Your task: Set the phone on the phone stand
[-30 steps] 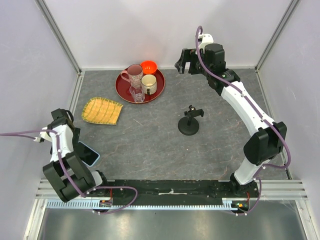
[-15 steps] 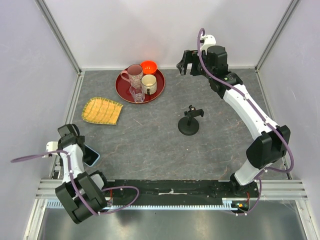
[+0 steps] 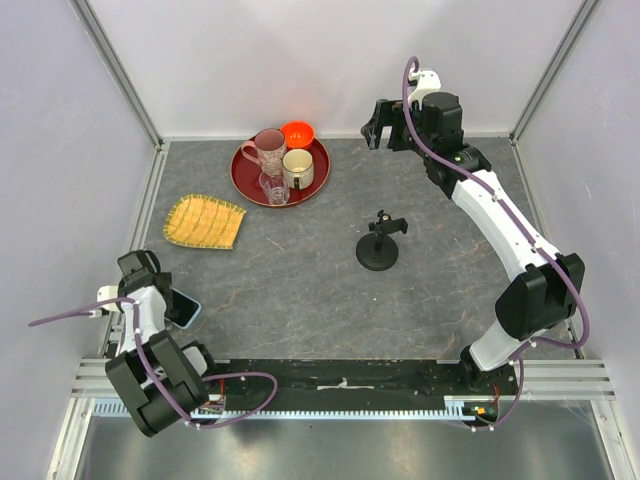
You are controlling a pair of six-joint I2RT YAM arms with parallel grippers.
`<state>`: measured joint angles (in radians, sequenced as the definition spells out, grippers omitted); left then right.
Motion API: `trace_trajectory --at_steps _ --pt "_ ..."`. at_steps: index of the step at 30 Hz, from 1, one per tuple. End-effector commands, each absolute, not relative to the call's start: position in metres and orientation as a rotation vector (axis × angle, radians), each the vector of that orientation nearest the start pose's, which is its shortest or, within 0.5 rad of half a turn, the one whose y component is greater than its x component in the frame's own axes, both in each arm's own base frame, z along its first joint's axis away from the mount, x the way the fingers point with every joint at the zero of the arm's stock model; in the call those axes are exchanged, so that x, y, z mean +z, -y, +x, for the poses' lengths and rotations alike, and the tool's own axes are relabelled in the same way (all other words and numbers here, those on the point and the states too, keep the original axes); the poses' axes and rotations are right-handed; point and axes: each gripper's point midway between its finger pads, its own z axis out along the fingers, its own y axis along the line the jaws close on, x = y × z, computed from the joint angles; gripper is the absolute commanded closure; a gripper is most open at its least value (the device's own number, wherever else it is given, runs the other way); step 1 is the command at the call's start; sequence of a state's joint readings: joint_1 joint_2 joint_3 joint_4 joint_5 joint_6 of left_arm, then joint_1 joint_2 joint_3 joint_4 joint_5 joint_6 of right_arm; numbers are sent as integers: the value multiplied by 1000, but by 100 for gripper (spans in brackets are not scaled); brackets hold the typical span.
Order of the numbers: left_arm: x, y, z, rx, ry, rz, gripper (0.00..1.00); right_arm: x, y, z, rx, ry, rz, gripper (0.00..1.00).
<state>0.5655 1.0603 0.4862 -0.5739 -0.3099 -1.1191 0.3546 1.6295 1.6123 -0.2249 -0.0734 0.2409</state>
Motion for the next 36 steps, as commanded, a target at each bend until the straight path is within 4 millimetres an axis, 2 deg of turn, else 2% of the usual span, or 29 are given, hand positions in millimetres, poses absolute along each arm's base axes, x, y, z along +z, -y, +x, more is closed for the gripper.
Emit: trace_trajectory --at_steps 1,5,9,13,15,17,18,19,24,25,27,29,33,35,36 --pt "22 -126 213 22 -1674 -2001 0 364 -198 471 506 -1742 -155 2" --pt "10 -116 223 -27 -1813 -1988 0 363 -199 471 508 -1744 -155 2" --pt "11 -109 228 31 -1935 -1905 0 361 -198 472 501 -1746 -154 2" --pt "16 -113 229 77 -1947 -1885 0 360 -195 473 491 -1749 -152 2" --pt "13 -109 227 122 -2030 -1855 0 359 -194 474 487 -1751 -151 2" --pt "21 -114 234 183 -2078 -1803 0 357 -192 475 484 -1755 -147 2" --pt "15 -112 226 260 -2147 -1810 0 356 -191 476 480 -1756 -145 2" --pt "21 -116 234 275 -2150 -1796 0 355 -189 477 478 -1759 -141 2" --pt "8 -113 236 311 -2261 -1801 0 349 -177 482 459 -1770 -120 2" --pt "4 -112 229 355 -2297 -1826 0 348 -175 483 458 -1772 -115 2" --pt "7 -115 229 390 -2289 -1838 1 346 -170 485 453 -1776 -105 2" --pt "7 -112 223 403 -2272 -1893 7 343 -167 487 448 -1781 -100 2" --pt "2 -99 218 345 -2245 -1997 27 340 -159 490 441 -1788 -76 2" --pt "-1 -96 216 345 -2211 -2052 32 340 -159 489 444 -1786 -76 2" --pt "-3 -95 213 352 -2206 -2067 39 341 -157 490 444 -1785 -74 2"
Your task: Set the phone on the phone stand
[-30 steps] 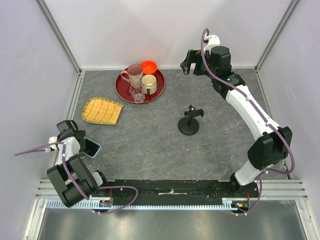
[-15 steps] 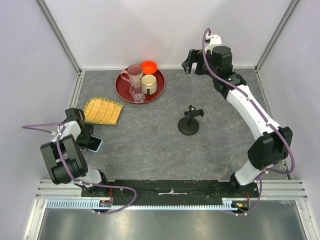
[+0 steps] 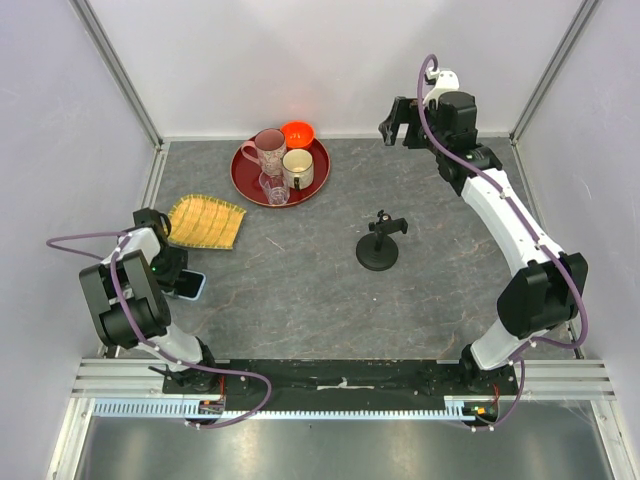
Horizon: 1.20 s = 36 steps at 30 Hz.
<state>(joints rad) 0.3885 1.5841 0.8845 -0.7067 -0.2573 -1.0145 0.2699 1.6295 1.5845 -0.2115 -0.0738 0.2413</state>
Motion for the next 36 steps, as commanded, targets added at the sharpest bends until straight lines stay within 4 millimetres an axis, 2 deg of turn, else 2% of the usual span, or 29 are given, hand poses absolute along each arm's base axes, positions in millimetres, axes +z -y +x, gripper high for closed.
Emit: trace_trajectory --at_steps 1,2,3,5,6,14,18,19,21,22,25,26,28,29,30,31,32,34,35,36 --pt "-4 -94 212 355 -2190 -2084 44 341 -157 489 444 -1785 -77 2" --pt "-3 -94 211 356 -2180 -2087 50 342 -156 488 443 -1783 -75 2" --pt "-3 -95 209 367 -2170 -2088 71 341 -154 489 440 -1783 -71 2" --pt "4 -97 210 361 -2143 -2074 96 341 -152 489 438 -1781 -69 2" --pt "6 -98 208 366 -2136 -2066 98 341 -151 489 436 -1783 -64 2" --pt "34 -98 208 294 -2073 -1997 98 339 -149 490 444 -1788 -60 2" --pt "55 -98 210 225 -1983 -1952 98 339 -152 491 455 -1789 -65 2" --pt "70 -100 219 164 -1941 -1881 98 338 -152 492 457 -1791 -64 2" --pt "81 -95 228 68 -1935 -1800 98 336 -153 492 461 -1796 -66 2" --pt "96 -96 233 26 -1893 -1745 98 336 -154 492 465 -1797 -69 2" --pt "120 -88 248 -104 -1871 -1600 98 332 -158 494 482 -1809 -85 2" --pt "142 -79 262 -219 -1833 -1489 98 331 -159 494 486 -1817 -87 2" --pt "166 -68 276 -325 -1810 -1310 98 328 -162 496 496 -1826 -98 2" --pt "183 -48 282 -445 -1805 -1180 98 326 -164 497 505 -1832 -109 2" --pt "207 -44 294 -478 -1745 -1054 98 325 -166 497 513 -1837 -118 2" --pt "219 -35 299 -509 -1731 -973 98 323 -169 497 523 -1842 -131 2" --pt "234 -15 305 -548 -1732 -858 98 319 -175 497 548 -1854 -166 2" --pt "262 6 315 -541 -1694 -643 98 315 -181 497 575 -1865 -205 2" --pt "278 33 318 -574 -1694 -520 98 311 -188 497 589 -1882 -231 2" --pt "286 45 324 -575 -1685 -446 98 307 -193 496 590 -1893 -269 2"
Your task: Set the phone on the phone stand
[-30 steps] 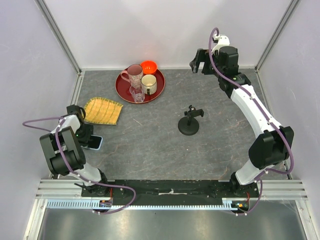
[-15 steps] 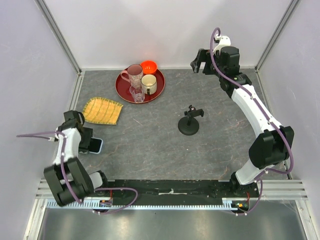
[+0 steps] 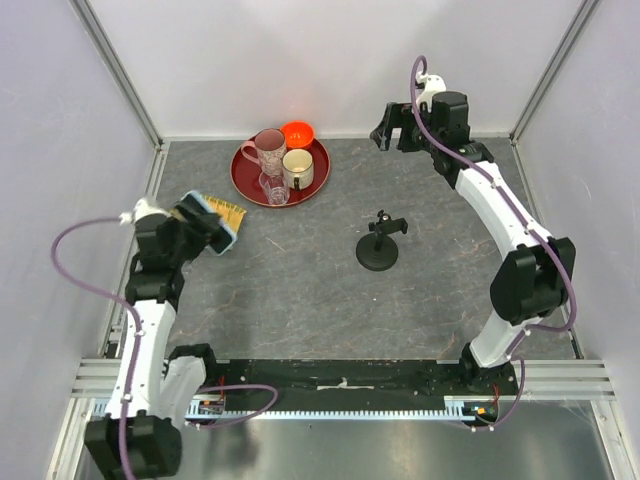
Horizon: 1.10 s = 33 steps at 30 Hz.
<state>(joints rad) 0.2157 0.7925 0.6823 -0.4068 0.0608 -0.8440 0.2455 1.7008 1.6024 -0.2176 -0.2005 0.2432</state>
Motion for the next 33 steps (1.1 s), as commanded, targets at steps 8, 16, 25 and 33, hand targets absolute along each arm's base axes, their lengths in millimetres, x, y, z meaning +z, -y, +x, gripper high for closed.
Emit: trace_trajectory --at_steps 8,16,25,33 --pt "313 126 350 -435 -1702 51 98 316 -244 476 675 -1893 -456 2" --pt "306 131 351 -350 -1660 155 98 341 -336 441 902 -1827 -571 5" --pt "321 115 338 -289 -1599 132 98 369 -442 375 1176 -1726 -743 17" --pt "324 118 335 -313 -1589 140 98 358 -473 365 1237 -1721 -777 40"
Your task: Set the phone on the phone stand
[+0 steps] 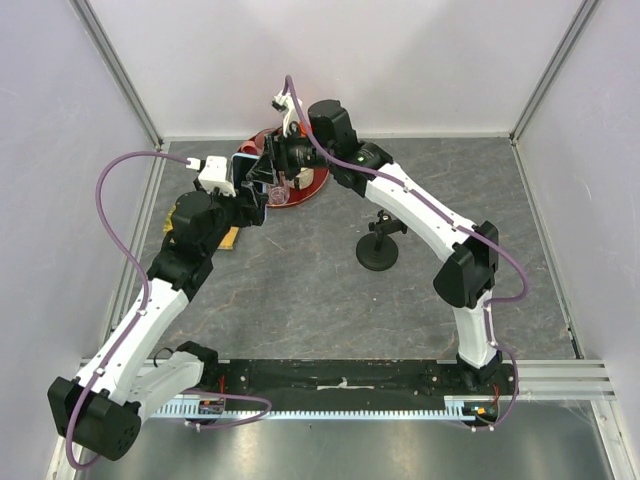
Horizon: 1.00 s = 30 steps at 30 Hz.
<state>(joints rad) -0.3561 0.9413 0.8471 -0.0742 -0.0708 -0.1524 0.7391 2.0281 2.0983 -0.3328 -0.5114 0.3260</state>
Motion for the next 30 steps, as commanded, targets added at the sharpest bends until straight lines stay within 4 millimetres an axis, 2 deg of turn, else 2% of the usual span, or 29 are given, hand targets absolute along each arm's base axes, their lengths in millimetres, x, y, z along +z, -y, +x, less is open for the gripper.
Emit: trace_trajectory --at_steps 1,3,6,14,22,30 --pt "324 118 335 -310 -1587 138 98 360 -476 362 1248 -1717 -778 44" --pt "324 117 335 -309 -1587 139 98 358 -478 363 1259 -1719 -774 53" --pt "324 117 334 -311 -1584 139 98 357 -481 362 1276 -1712 -777 57" --pt "322 120 335 -316 -1590 146 98 359 -484 359 1307 -1699 -776 57" --pt "321 120 333 -313 -1587 155 98 358 -489 357 1344 -1694 -775 63" --pt "321 122 332 -314 -1587 171 98 356 -489 357 1343 -1696 -777 63"
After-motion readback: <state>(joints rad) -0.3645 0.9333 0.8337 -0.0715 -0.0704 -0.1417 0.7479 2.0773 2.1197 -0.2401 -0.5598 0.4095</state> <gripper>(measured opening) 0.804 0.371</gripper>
